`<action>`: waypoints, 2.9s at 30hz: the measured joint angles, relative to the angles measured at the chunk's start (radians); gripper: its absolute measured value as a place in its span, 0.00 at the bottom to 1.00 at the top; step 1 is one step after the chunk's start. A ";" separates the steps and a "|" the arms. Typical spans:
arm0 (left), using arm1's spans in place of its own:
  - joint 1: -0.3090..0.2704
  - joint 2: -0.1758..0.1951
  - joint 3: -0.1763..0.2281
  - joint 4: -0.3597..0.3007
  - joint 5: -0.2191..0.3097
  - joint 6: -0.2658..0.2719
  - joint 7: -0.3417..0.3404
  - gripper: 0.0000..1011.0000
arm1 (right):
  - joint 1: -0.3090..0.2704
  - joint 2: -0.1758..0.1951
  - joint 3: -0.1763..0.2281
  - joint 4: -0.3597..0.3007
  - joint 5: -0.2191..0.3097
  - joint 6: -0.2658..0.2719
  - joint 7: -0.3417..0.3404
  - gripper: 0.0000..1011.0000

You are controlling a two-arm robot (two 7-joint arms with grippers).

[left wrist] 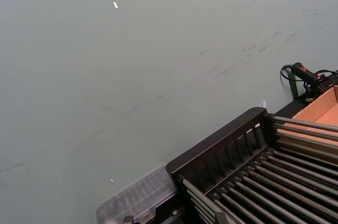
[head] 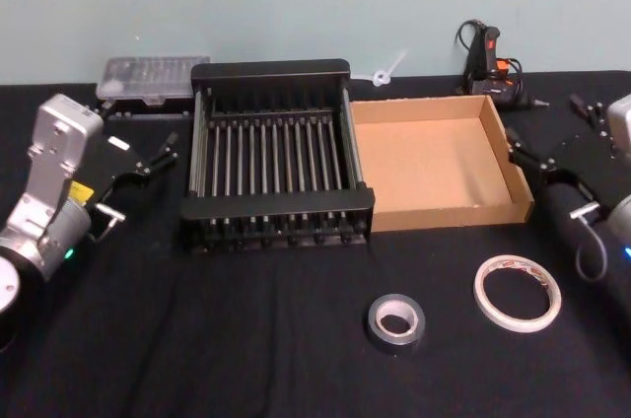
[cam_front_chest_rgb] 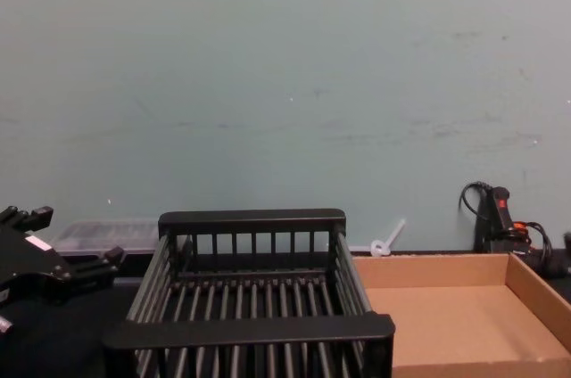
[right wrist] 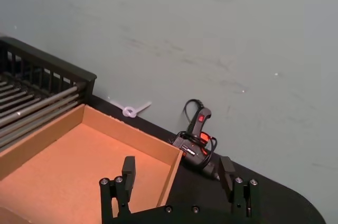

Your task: Pick up the white tape and place it into the black box , Pick up the silver tape and place it into the brown box.

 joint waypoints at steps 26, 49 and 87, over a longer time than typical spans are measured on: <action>0.000 0.000 0.000 0.000 0.000 0.000 0.000 0.99 | -0.294 0.186 0.210 -0.314 0.186 0.166 0.159 0.99; 0.000 0.000 0.000 0.000 0.000 0.000 0.000 0.99 | -0.388 0.178 0.238 -0.334 0.225 0.357 0.209 0.99; 0.000 0.000 0.000 0.000 0.000 0.000 0.000 0.99 | -0.281 0.022 0.191 -0.167 0.113 0.399 0.262 0.99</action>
